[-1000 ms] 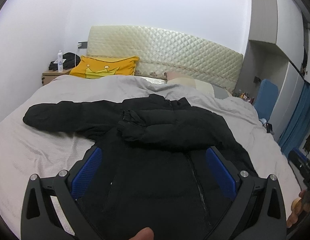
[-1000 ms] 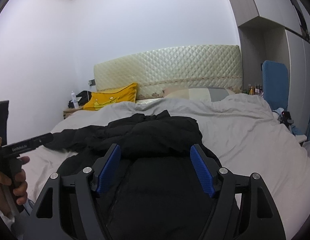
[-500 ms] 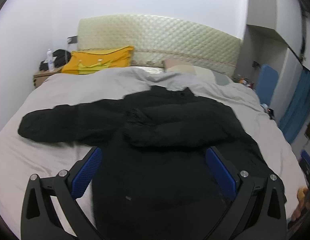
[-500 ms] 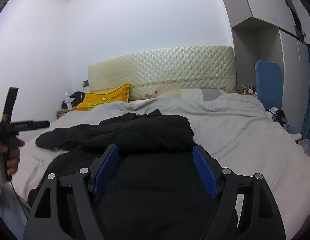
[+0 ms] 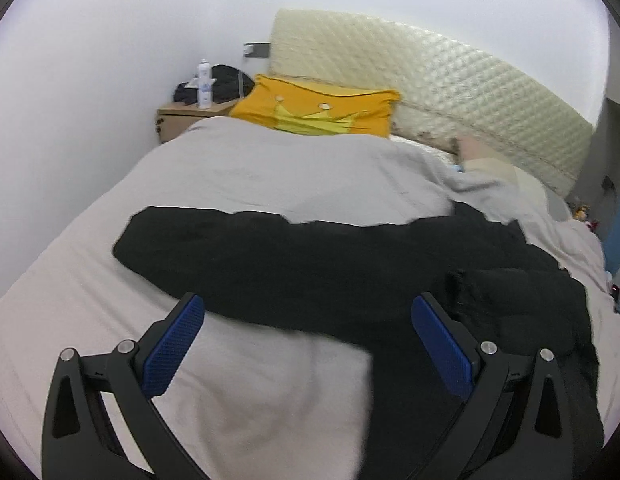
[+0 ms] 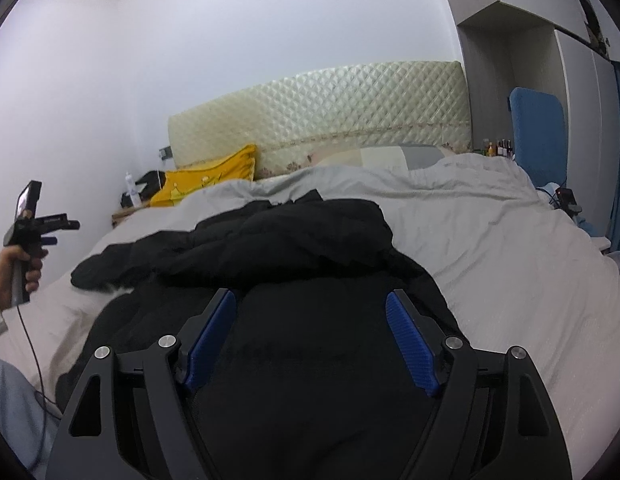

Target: Fold large clothes

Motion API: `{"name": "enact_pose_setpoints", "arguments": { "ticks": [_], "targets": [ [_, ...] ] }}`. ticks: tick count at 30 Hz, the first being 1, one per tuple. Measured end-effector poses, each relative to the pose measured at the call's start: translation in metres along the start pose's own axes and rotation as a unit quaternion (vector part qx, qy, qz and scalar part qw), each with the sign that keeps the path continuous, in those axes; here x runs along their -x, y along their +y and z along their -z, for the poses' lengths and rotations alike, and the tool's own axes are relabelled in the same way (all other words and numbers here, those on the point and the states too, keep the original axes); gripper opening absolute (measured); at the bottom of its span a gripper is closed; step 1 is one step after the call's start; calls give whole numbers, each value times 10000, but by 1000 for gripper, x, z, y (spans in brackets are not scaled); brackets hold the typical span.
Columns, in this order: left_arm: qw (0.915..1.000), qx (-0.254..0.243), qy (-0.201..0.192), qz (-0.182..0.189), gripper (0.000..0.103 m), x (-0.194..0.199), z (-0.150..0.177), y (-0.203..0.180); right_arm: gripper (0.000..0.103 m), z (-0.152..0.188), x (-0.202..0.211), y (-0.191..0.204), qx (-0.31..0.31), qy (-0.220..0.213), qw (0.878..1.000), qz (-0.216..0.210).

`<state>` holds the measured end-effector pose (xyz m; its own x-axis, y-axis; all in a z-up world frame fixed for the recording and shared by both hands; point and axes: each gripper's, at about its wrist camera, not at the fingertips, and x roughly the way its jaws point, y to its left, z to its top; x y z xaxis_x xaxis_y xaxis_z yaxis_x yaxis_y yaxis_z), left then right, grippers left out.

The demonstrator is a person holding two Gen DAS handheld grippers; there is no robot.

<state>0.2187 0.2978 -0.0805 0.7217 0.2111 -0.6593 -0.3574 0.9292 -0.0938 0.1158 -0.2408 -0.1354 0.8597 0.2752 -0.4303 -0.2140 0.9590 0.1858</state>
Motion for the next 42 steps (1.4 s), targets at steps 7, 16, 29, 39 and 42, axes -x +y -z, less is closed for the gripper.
{"name": "enact_pose_setpoints", "arguments": {
  "ticks": [7, 16, 29, 39, 42],
  "targets": [
    [9950, 709, 707, -31, 103, -65, -11, 70, 77, 2, -8, -7, -252, 52, 9997, -30],
    [9761, 1897, 1017, 315, 103, -128, 0, 151, 79, 0, -22, -2, -223, 149, 9989, 384],
    [9237, 3564, 963, 1024, 103, -209, 34, 243, 79, 1, -60, 20, 85, 429, 9960, 774],
    [9162, 3740, 517, 1345, 82, -230, 7, 248, 79, 5, -80, 16, -378, 628, 9938, 833],
    [9175, 3674, 566, 1414, 54, -232, 4, 251, 80, 5, -81, 17, -349, 667, 9936, 843]
  ]
}}
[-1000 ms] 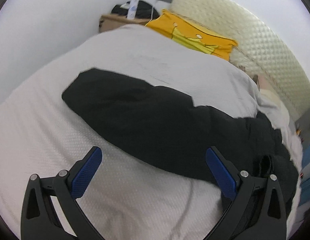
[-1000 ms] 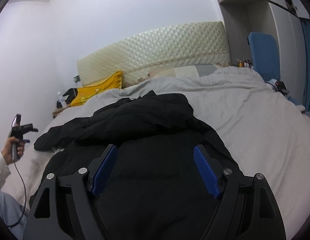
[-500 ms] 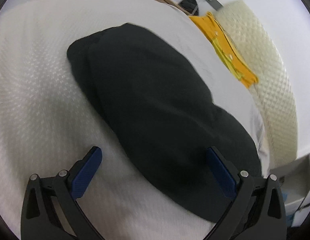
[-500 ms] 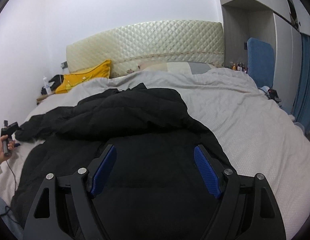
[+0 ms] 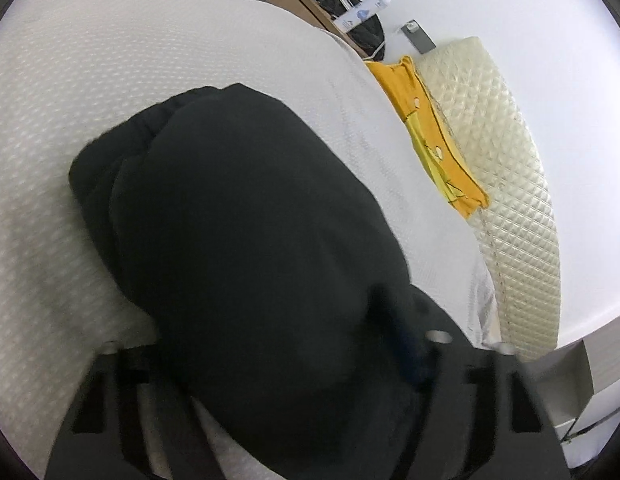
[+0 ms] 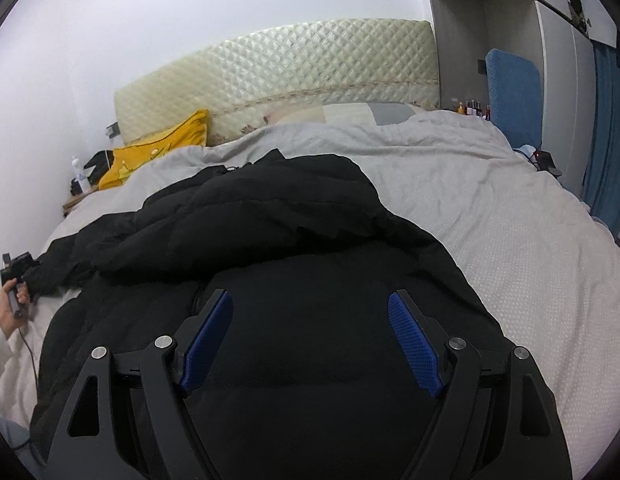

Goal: Fold large clothes
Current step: 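Grasp the other black sleeve cuff with the left gripper and lift it, then carry the held sleeve across the jacket body toward the right gripper with the left gripper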

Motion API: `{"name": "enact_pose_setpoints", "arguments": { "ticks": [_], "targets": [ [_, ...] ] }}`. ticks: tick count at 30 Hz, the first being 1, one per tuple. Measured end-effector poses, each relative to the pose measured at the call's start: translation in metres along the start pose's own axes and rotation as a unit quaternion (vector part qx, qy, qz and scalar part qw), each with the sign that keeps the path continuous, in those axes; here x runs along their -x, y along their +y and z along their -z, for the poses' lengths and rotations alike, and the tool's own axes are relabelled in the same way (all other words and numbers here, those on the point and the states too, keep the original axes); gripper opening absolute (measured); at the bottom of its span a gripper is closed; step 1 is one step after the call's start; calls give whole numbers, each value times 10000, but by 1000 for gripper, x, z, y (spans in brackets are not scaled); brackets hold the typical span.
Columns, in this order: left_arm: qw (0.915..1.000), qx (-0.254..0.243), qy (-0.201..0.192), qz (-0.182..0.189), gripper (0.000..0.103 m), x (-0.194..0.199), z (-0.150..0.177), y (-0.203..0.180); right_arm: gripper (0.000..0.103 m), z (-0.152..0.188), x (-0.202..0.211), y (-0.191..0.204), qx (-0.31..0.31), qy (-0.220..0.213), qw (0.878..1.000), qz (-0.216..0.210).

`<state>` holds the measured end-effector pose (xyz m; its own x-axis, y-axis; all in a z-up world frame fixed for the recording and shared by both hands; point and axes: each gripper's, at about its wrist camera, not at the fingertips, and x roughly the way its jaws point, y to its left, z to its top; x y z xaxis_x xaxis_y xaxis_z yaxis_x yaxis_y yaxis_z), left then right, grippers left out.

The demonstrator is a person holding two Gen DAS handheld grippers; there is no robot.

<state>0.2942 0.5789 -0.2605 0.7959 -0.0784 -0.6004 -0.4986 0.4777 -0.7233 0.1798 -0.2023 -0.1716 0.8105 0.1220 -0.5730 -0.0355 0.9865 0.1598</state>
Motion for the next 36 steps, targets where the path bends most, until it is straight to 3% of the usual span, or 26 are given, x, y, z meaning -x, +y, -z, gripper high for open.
{"name": "enact_pose_setpoints", "arguments": {
  "ticks": [1, 2, 3, 6, 16, 25, 30, 36],
  "targets": [
    [10000, -44, -4, -13, 48, 1, -1, -2, 80, 0, 0, 1, 15, -2, 10000, 1],
    [9999, -89, -98, -62, 31, 7, -3, -8, 80, 0, 1, 2, 36, -14, 10000, -5],
    [9998, -80, -188, -47, 23, 10, -5, -10, 80, 0, 2, 2, 56, -30, 10000, 5],
    [9989, -186, -360, -253, 14, 26, -7, -37, 80, -1, 3, 4, 109, -41, 9999, -58],
    [9883, -998, -785, -850, 9, 95, 8, -106, 89, 4, 15, 5, 204, -94, 9986, -472],
    [9785, -1501, -1109, -878, 8, 140, 29, -171, 101, 0, 36, -5, 152, -356, 9968, -692],
    [9729, -1781, -1207, -844, 8, 159, 46, -216, 103, -3, 48, -11, 178, -537, 9968, -562],
    [9586, -2426, -1274, -776, 8, 175, 73, -282, 103, -8, 61, -18, 213, -766, 9957, -483]
  ]
}}
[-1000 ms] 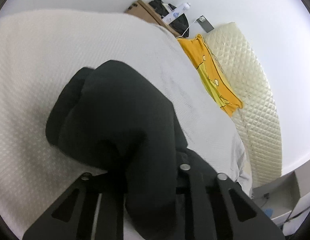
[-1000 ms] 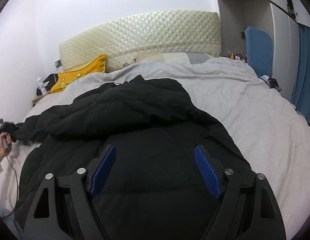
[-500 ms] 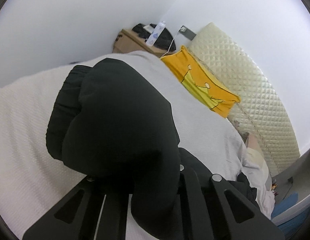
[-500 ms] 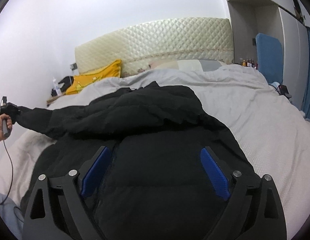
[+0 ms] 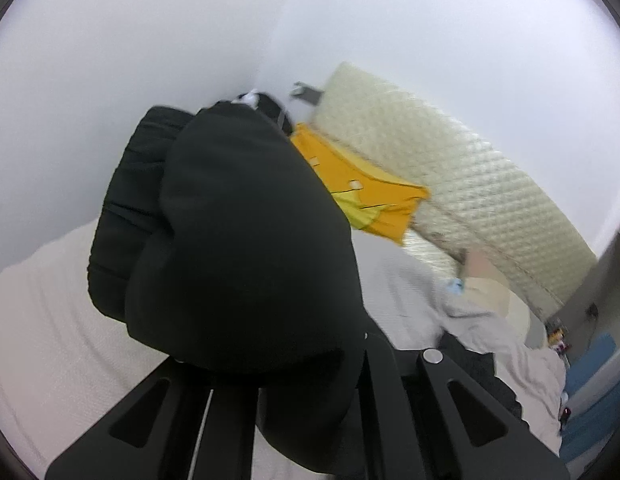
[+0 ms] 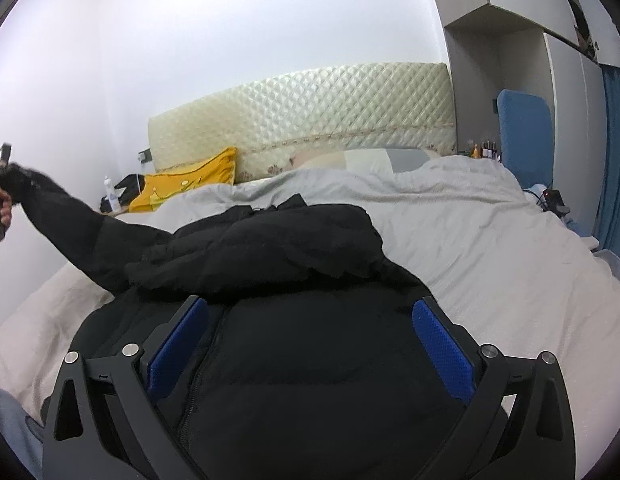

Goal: Fold large clothes
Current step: 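Carry the held sleeve across the jacket body toward the right gripper with the left gripper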

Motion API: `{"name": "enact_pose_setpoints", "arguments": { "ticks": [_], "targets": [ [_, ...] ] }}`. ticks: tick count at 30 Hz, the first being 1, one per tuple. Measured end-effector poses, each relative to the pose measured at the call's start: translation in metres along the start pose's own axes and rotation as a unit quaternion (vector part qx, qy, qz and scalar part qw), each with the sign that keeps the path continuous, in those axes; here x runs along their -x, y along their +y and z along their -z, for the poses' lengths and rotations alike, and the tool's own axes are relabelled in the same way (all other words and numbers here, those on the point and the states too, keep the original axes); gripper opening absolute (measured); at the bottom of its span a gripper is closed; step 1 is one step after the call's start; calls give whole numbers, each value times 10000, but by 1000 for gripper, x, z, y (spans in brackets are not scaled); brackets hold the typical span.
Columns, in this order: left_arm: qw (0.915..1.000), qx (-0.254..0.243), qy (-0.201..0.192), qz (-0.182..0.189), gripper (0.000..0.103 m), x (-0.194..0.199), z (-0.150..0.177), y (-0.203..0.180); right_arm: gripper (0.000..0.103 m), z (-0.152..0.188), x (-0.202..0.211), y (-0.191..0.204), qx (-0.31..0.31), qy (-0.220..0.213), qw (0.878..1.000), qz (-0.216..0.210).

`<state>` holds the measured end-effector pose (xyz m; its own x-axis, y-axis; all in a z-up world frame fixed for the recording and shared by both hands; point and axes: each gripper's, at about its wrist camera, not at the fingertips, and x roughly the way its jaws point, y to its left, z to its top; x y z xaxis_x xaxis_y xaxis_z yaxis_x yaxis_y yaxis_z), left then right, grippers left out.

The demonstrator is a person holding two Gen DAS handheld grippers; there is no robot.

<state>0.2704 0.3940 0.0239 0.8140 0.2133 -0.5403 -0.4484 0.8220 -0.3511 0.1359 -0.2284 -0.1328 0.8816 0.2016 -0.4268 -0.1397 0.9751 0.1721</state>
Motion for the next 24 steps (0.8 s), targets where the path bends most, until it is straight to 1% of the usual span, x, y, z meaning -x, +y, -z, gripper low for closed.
{"name": "enact_pose_setpoints", "arguments": {
  "ticks": [1, 3, 8, 12, 13, 18, 20, 24],
  "targets": [
    [9998, -163, -63, 76, 8, 6, -1, -17, 103, 0, 1, -2, -18, -8, 10000, 6],
    [9992, -364, -99, 108, 8, 11, -1, -38, 103, -1, 3, -7, -26, -14, 10000, 91],
    [9967, -711, -132, 381, 8, 23, 3, -98, 103, -9, 10, -19, -117, -162, 9998, 59],
    [9919, -1089, -145, 640, 8, 28, 15, -153, 103, -11, 19, -29, -136, -269, 9995, 68],
    [9900, -1221, -157, 695, 8, 28, 21, -170, 103, -11, 21, -32, -140, -271, 9995, 71],
    [9828, -1618, -86, 883, 8, 30, 49, -229, 103, -13, 28, -46, -284, -265, 9992, 9],
    [9775, -1855, -45, 1002, 9, 29, 66, -257, 103, -15, 32, -51, -310, -271, 9991, 95],
    [9701, -2155, -86, 1116, 9, 25, 100, -297, 103, -18, 38, -61, -315, -318, 9986, 265]
  ]
}}
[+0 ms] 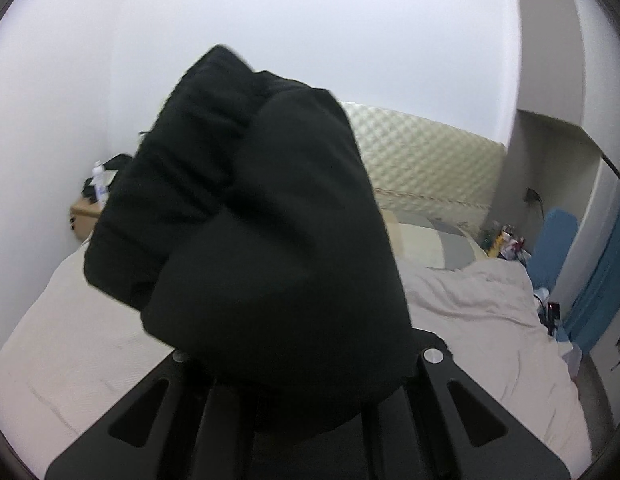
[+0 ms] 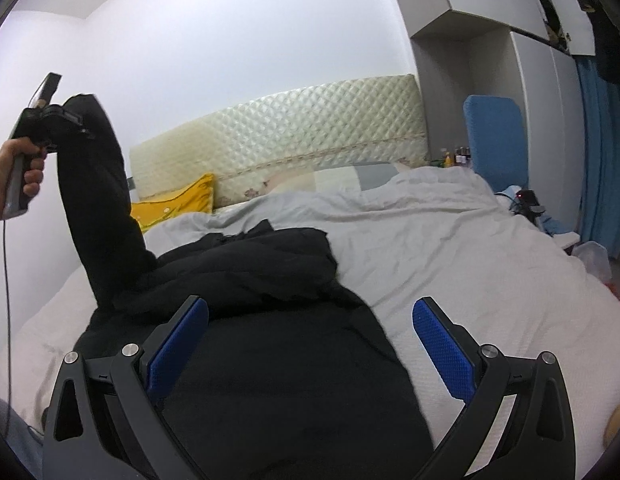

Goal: Fold large clothes
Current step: 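Carry the held sleeve across the jacket body toward the right gripper with the left gripper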

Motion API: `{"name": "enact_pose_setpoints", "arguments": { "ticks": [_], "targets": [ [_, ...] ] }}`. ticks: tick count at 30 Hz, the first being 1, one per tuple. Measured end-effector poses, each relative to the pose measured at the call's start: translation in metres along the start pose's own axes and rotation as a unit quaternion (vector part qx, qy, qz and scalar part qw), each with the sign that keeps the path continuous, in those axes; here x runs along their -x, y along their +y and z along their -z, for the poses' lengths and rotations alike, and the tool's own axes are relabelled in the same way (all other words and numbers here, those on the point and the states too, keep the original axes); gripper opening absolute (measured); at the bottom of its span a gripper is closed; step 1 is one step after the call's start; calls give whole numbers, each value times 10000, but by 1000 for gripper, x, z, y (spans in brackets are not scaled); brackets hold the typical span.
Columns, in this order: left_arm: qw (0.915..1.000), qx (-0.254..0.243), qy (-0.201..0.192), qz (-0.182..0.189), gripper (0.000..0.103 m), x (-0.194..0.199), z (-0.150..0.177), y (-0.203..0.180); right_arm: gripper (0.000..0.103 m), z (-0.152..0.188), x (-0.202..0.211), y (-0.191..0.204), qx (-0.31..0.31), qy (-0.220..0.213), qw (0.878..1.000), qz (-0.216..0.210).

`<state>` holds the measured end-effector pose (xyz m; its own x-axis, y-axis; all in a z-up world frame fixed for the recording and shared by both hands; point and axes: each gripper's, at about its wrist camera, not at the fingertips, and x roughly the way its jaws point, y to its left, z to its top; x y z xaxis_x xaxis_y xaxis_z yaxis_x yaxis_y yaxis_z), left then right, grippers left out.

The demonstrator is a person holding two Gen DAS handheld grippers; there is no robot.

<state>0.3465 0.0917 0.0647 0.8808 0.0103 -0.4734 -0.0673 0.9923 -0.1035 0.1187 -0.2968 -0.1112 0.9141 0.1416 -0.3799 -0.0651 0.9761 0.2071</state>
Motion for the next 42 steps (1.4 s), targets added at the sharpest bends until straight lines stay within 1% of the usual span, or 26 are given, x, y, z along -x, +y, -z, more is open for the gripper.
{"name": "enact_pose_setpoints", "arguments": {
  "ticks": [3, 4, 6, 10, 14, 17, 20, 21, 24, 28, 30, 34, 36, 40, 42],
  "targets": [
    [9998, -124, 39, 158, 9, -18, 16, -36, 103, 0, 6, -10, -64, -66, 9999, 75],
    [9995, -162, 112, 235, 10, -29, 24, -48, 103, 0, 8, -13, -105, -74, 9999, 75],
    [9988, -241, 244, 354, 10, -32, 36, -66, 103, -1, 9, -18, -194, -84, 9998, 42],
    [9958, -533, 468, 580, 10, -63, 66, -103, 103, -2, 8, -25, -314, -119, 9994, 2],
    [9917, -758, 706, 766, 10, -94, 95, -134, 103, 0, 1, -27, -339, -36, 9994, -66],
    [9889, -816, 885, 868, 10, -111, 113, -145, 103, 3, -5, -27, -351, 40, 9993, -121],
    [9854, -973, 1064, 903, 10, -138, 133, -164, 103, 4, -12, -27, -359, 84, 9992, -177],
    [9847, -1009, 1095, 906, 10, -133, 139, -159, 103, 4, -14, -27, -371, 87, 9991, -185],
    [9809, -1087, 1294, 960, 10, -147, 158, -164, 103, 5, -21, -31, -428, 118, 9988, -199],
    [9752, -1242, 1609, 880, 10, -179, 180, -180, 103, 8, -30, -39, -569, 192, 9980, -195],
    [9741, -1282, 1650, 869, 10, -180, 188, -179, 103, 8, -35, -41, -578, 223, 9980, -153],
    [9700, -1422, 1803, 803, 10, -197, 203, -180, 103, 14, -44, -46, -684, 351, 9969, -177],
    [9702, -1405, 1792, 828, 10, -198, 207, -182, 103, 17, -48, -47, -697, 430, 9965, -175],
    [9719, -1197, 1782, 970, 11, -192, 207, -178, 103, 18, -52, -47, -694, 494, 9963, -151],
    [9721, -1239, 1718, 1005, 14, -181, 206, -177, 103, 18, -53, -44, -610, 475, 9969, -138]
  ]
}}
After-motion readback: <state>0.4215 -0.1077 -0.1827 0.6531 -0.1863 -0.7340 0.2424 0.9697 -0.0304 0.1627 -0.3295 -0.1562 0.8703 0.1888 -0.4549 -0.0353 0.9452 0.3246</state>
